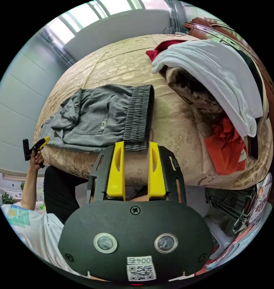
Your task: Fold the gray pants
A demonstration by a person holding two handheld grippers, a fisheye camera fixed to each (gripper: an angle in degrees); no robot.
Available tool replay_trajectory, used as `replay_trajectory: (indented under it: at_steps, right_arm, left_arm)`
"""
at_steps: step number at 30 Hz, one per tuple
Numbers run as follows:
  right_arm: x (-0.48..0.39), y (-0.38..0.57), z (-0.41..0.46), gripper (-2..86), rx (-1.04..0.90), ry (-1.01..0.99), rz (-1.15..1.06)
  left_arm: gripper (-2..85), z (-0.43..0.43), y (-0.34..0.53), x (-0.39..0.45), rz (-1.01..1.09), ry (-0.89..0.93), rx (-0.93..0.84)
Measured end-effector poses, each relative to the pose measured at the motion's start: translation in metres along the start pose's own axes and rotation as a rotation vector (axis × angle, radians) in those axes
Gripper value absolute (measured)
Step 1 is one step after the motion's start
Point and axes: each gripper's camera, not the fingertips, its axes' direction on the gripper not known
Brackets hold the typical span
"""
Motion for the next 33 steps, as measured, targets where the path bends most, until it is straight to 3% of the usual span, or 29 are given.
replay_trajectory:
  at_steps: [4, 12, 15, 19, 23, 27, 33]
  right_arm:
    - [0.036, 0.004, 0.046, 14.5, 0.002, -0.160, 0.058]
    - [0.040, 0.020, 0.055, 4.0, 0.020, 0.054, -0.201]
    - [0.066, 0.031, 0.091, 5.0, -0.059, -0.004, -0.133]
    - [0.071, 0.044, 0.081, 7.5, 0.049, 0.039, -0.035]
    - [-0.004, 0.039, 0.074, 9.7, 0.235, 0.049, -0.235]
    - [-0.117, -0.008, 0.123, 14.3, 0.214, -0.056, -0.496]
    - [-0.230, -0.066, 0.208, 15.3, 0.117, -0.038, -0.666]
  left_arm:
    - [5.6, 0.024, -0.003, 0.015, -0.063, -0.009, -0.078]
    - [3.0, 0.031, 0.001, 0.027, -0.101, -0.052, -0.107]
    - [2.3, 0.032, 0.001, 0.020, -0.137, -0.013, -0.083]
    - [2.4, 0.024, -0.005, 0.024, -0.130, 0.044, -0.092]
    - [3.3, 0.010, -0.016, 0.044, -0.034, 0.045, -0.011]
    - [5.5, 0.019, -0.039, 0.056, 0.020, 0.024, -0.024]
    - [7.6, 0.026, -0.052, 0.043, -0.045, 0.131, 0.002]
